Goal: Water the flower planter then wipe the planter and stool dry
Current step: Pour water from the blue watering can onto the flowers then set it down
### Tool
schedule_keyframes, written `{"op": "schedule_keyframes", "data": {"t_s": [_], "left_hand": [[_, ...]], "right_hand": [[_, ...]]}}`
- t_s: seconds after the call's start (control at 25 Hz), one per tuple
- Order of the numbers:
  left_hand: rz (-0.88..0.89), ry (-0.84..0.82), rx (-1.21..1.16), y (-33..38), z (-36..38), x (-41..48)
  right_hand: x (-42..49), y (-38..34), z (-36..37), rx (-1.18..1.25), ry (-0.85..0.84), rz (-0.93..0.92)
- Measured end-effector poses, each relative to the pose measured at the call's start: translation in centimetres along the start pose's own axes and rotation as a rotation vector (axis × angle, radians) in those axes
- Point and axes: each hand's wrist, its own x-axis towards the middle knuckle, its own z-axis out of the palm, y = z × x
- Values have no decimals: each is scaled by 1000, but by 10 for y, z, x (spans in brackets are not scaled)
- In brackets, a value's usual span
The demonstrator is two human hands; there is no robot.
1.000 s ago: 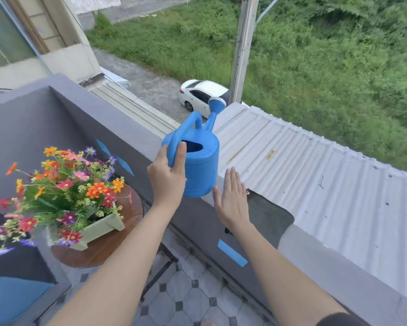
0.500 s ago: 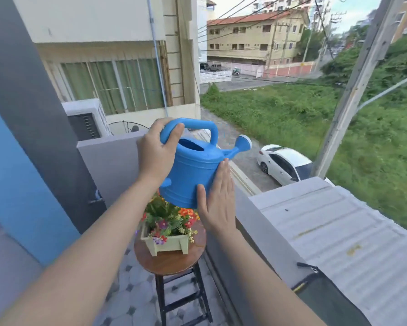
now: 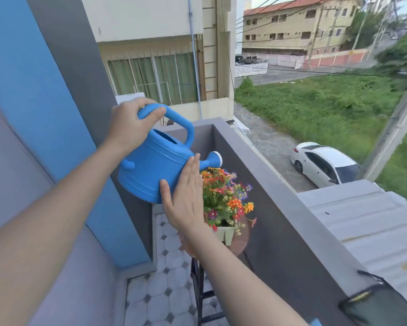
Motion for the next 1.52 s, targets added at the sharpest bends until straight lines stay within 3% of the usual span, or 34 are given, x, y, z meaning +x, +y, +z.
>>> {"op": "schedule_keyframes", "data": {"t_s": [0.44, 0.64, 0.84, 1.24, 1.52], "left_hand": [[119, -288, 108, -29, -29, 22], [194, -285, 75, -23, -31, 25], [184, -250, 108, -17, -43, 34], [227, -495, 178, 6, -29, 36], [207, -381, 147, 13, -10, 46]], "right_hand": [[-15, -30, 49, -168, 130, -69], [-13, -44, 48, -212, 215, -61], [-4, -54, 45, -179, 186, -88], [-23, -52, 40, -127, 211, -29], [1, -36, 16, -122, 56, 37]]}}
